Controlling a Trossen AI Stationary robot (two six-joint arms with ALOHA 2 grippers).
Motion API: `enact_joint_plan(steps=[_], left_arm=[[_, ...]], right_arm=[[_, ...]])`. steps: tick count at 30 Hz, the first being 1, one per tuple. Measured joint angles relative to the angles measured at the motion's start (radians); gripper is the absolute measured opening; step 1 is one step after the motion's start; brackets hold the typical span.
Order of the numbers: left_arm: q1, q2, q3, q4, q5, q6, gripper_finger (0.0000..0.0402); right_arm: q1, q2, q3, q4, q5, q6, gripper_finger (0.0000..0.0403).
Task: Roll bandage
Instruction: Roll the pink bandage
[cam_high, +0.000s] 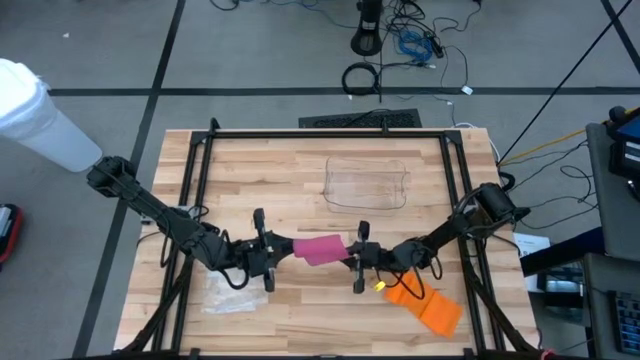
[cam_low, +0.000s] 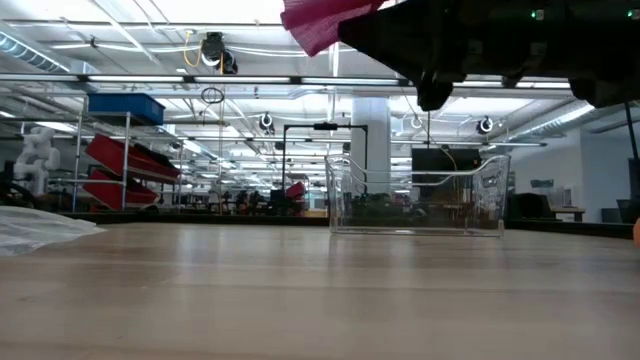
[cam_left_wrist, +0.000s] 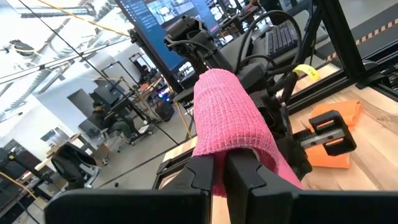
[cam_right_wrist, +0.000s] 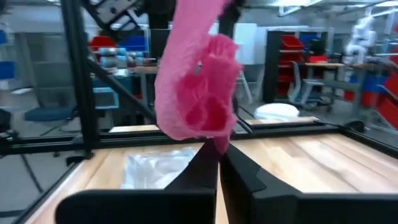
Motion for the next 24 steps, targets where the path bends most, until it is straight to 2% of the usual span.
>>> enact_joint_plan(steps=[3,9,12,16,24], left_arm=[[0.000,0.000,0.000,0.000,0.000,0.000,0.0018],[0.000,0.000,0.000,0.014,0.000,0.001,0.0018],[0.000,-0.001,0.000,0.014,0.000,0.010,0.0018],[0.002,-0.003,0.000,0.022,0.000,0.033,0.0018],[0.006,-0.004,0.000,0.032,0.001,0.061,0.0018]], right_arm=[[0.016,-0.002,0.000,-0.074,0.054,0.051,0.0000],[0.012,-0.002,0.000,-0.417,0.044,0.373,0.0000],[0.019,-0.002,0.000,-0.503,0.013,0.474,0.0000],[0.050,-0.002,0.003,-0.490,-0.035,0.478,0.0000],[0.076,-0.002,0.104,-0.417,-0.031,0.323,0.0001]])
